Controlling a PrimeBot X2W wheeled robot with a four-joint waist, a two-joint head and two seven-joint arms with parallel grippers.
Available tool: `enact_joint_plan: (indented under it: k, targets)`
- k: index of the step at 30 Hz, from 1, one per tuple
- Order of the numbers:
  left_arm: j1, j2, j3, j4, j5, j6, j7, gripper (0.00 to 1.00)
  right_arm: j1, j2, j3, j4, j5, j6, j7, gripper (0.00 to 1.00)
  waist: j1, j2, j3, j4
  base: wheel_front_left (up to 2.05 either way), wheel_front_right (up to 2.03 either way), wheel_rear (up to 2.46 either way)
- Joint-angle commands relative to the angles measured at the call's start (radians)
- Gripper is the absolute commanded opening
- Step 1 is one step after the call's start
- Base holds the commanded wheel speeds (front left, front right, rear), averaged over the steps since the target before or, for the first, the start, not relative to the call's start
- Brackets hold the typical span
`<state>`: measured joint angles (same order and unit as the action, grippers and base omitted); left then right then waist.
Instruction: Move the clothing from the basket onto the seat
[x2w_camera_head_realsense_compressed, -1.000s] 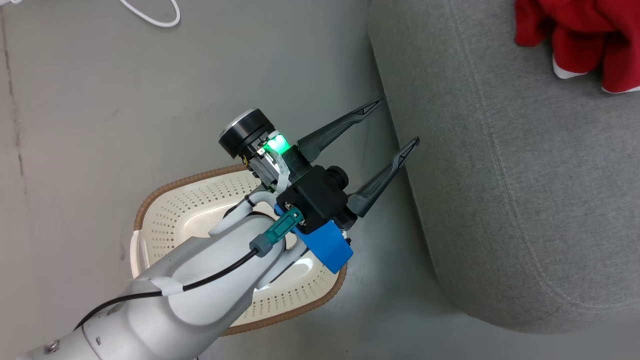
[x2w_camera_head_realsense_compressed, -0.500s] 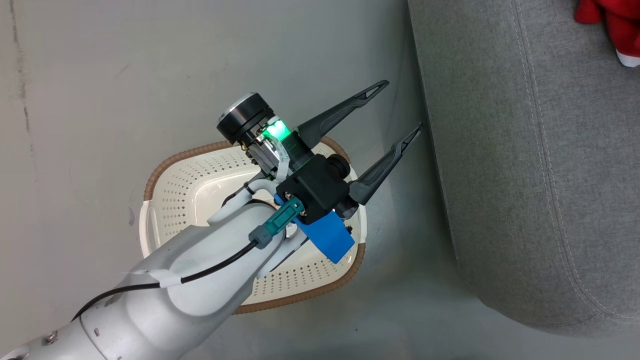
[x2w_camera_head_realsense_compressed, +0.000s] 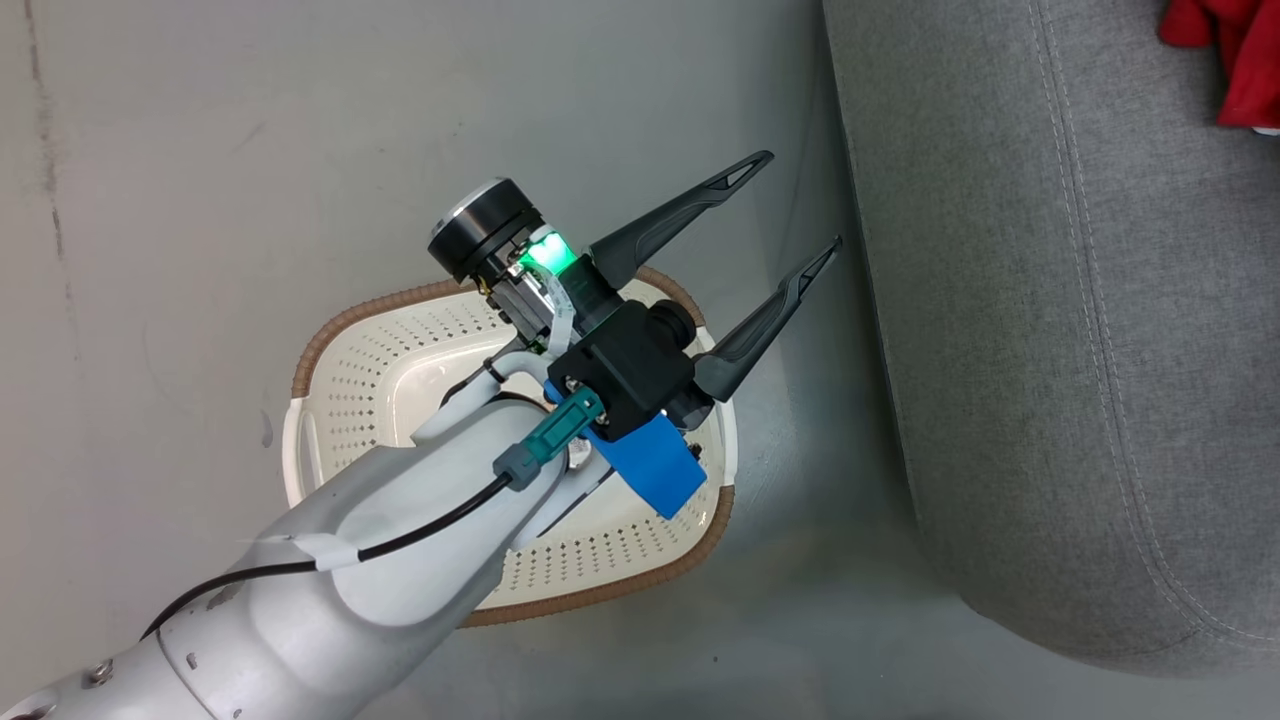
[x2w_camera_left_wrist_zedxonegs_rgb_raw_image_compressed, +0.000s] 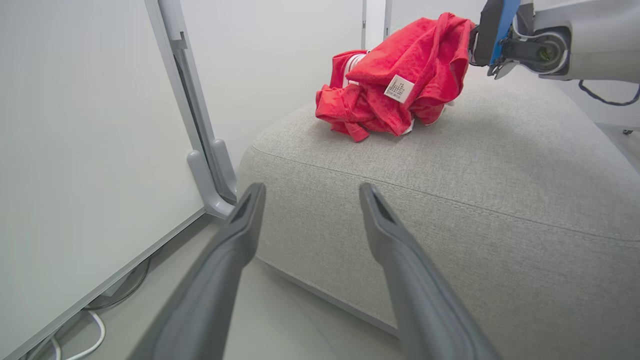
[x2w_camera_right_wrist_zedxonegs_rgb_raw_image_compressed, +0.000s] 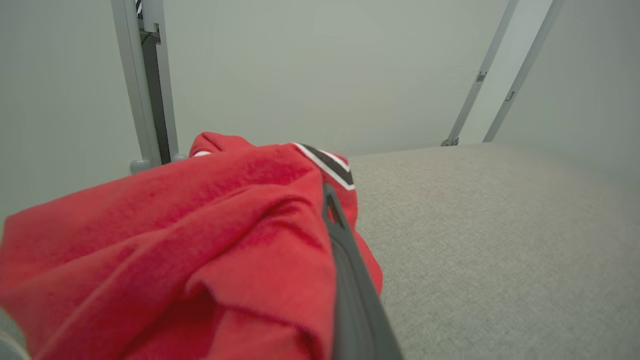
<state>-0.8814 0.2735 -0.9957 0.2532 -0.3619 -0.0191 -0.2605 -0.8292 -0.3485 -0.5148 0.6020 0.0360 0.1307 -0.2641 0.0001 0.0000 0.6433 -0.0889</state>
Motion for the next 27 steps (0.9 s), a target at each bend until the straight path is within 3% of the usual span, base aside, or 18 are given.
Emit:
enact_joint_plan:
  k: [1,3,4,5,18,27]
  targets:
    - [-0.01,-0.001,0.004,0.003,0.0,-0.002,-0.006,1.0,0.012,0.007,-0.002,0.013,-0.007,0.0,-0.001,0.0,-0.0001,0.0,-0.003,0.0,0.0,0.0,0.0]
    - [-0.005,0.0,0.006,0.006,0.0,-0.003,-0.005,1.0,0.012,0.011,-0.004,0.017,-0.009,0.0,-0.001,0.04,-0.0001,0.0,-0.011,-0.001,0.0,0.0,0.0]
    - [-0.001,0.0,0.007,0.007,-0.001,-0.003,-0.005,1.0,0.014,0.013,-0.004,0.012,-0.011,0.0,-0.001,0.43,-0.0001,0.0,-0.016,-0.002,0.0,0.0,0.0]
    - [0.004,-0.001,0.008,0.008,-0.002,-0.002,-0.005,1.0,0.019,0.017,0.002,0.005,-0.013,0.0,-0.001,1.0,-0.0001,0.0,-0.023,-0.003,0.0,0.0,0.0]
    - [0.106,-0.012,0.055,0.002,-0.012,0.01,-0.006,1.0,0.284,0.09,0.052,-0.129,-0.008,0.0,-0.001,1.0,-0.0001,0.0,-0.184,-0.034,0.0,0.0,0.0]
    - [0.241,-0.001,0.142,-0.009,-0.026,0.037,-0.006,1.0,0.45,0.138,0.126,-0.217,0.015,0.0,-0.001,1.0,-0.0001,0.0,-0.308,-0.033,0.0,0.0,0.0]
